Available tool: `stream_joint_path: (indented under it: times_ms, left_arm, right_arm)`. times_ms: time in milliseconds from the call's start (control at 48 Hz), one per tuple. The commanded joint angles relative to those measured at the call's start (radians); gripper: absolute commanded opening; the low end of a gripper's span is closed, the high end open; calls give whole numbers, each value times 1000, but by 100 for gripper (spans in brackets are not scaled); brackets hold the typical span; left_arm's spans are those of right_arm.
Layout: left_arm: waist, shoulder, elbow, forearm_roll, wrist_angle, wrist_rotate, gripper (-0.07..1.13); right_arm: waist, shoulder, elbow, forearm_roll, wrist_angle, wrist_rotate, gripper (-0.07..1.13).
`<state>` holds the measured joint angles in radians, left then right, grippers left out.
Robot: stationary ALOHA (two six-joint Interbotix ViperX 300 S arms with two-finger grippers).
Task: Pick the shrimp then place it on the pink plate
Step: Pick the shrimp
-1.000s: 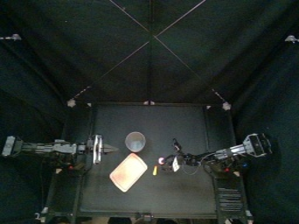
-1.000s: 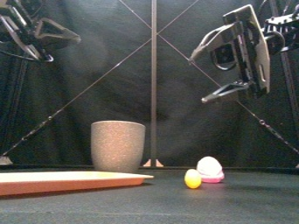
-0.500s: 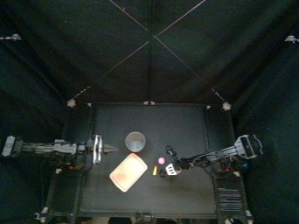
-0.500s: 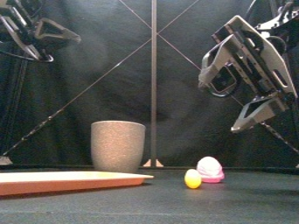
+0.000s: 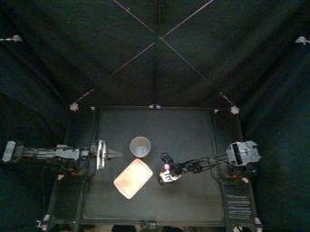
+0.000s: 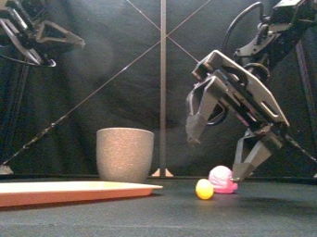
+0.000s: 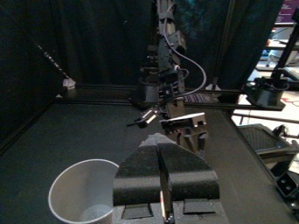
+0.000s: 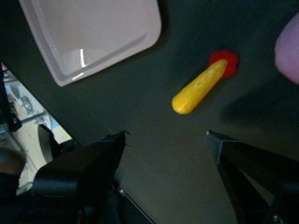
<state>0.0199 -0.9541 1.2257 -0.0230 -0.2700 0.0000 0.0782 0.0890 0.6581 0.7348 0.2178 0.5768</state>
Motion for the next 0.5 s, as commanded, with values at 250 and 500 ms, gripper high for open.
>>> stream_joint_path:
  times_ms: [250, 500]
  left_arm:
    - [-3, 5, -3, -2, -5, 2, 9]
    - [-5, 5, -2, -2, -5, 2, 9]
  right_arm:
    - [-51, 63, -61, -20, 11, 0, 104]
    - [-64, 95, -67, -14, 17, 3, 104]
